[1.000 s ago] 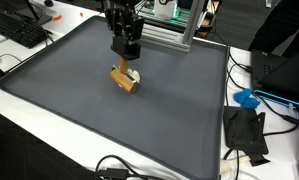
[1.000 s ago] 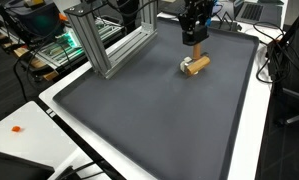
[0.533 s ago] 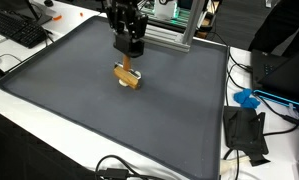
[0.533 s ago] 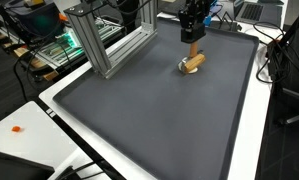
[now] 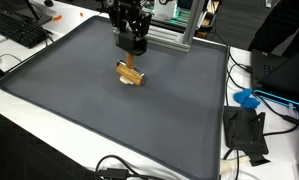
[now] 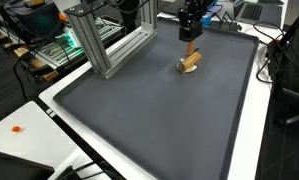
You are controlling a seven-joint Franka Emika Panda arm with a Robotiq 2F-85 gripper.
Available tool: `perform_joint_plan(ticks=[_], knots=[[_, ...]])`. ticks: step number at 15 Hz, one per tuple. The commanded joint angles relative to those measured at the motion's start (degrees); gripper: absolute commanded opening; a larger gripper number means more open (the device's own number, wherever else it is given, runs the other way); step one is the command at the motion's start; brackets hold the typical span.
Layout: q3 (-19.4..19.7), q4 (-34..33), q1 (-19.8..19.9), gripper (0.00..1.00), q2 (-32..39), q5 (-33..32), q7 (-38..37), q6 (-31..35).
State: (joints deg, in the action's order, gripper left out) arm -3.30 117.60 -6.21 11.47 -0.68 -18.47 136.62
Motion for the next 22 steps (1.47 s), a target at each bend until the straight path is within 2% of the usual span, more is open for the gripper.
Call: perform_joint_plan(ticks=[1,9,16,22], knots=[[0.0,1.7,0.2,0.24,-0.1,1.3,1.5,-3.9],[0.0,1.9,0.4,0.24,-0.6,1.5,2.1,-4.5],[0.1,2.0,0.4,0.24,-1.2,2.0,3.1,-7.9],[-0.2,1.8,0.6,0.24,-1.4,2.4,5.3,-7.0]])
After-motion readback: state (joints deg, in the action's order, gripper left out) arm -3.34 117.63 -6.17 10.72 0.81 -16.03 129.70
